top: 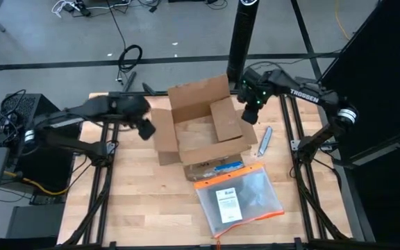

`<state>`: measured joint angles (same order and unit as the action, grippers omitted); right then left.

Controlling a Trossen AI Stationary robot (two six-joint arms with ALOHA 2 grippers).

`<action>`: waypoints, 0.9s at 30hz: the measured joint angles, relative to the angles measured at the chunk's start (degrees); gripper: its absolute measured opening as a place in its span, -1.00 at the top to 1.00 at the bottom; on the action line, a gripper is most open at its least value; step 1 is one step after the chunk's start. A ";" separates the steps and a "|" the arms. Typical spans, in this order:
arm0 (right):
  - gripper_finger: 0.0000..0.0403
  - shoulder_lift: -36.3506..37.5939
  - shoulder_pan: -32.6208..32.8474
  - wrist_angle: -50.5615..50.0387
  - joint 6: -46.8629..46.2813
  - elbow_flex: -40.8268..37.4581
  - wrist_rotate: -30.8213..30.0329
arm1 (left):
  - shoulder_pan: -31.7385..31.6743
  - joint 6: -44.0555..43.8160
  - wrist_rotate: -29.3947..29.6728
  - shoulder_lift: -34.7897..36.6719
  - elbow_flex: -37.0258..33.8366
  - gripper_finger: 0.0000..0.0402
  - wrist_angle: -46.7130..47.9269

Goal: Unpack boxes
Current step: Break down the cardboard box until it is fully flat

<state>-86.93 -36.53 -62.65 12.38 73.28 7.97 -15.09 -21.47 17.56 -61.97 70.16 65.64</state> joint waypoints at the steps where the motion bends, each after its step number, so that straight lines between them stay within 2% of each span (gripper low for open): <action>1: 1.00 -0.02 -0.05 2.04 -0.08 -1.68 1.17 | -0.19 0.04 0.02 1.15 0.88 0.02 -3.14; 3: 1.00 -0.03 0.92 5.79 -0.23 -3.90 5.66 | -0.22 1.29 -0.11 2.50 1.85 0.02 -11.35; 18: 1.00 -1.17 14.47 30.80 -10.26 -5.69 13.29 | 1.03 15.00 -4.46 -20.22 1.94 0.02 -24.39; 24: 1.00 -1.34 15.16 30.19 -10.62 -5.99 13.15 | 1.94 20.01 -14.38 -24.90 1.94 0.01 -20.78; 27: 1.00 -1.34 15.18 30.47 -10.64 -7.03 13.27 | 2.32 22.70 -14.68 -25.06 1.81 0.01 -19.63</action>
<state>-88.27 -21.36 -32.19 1.74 66.26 21.25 -12.77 1.23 2.88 -87.02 71.97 46.01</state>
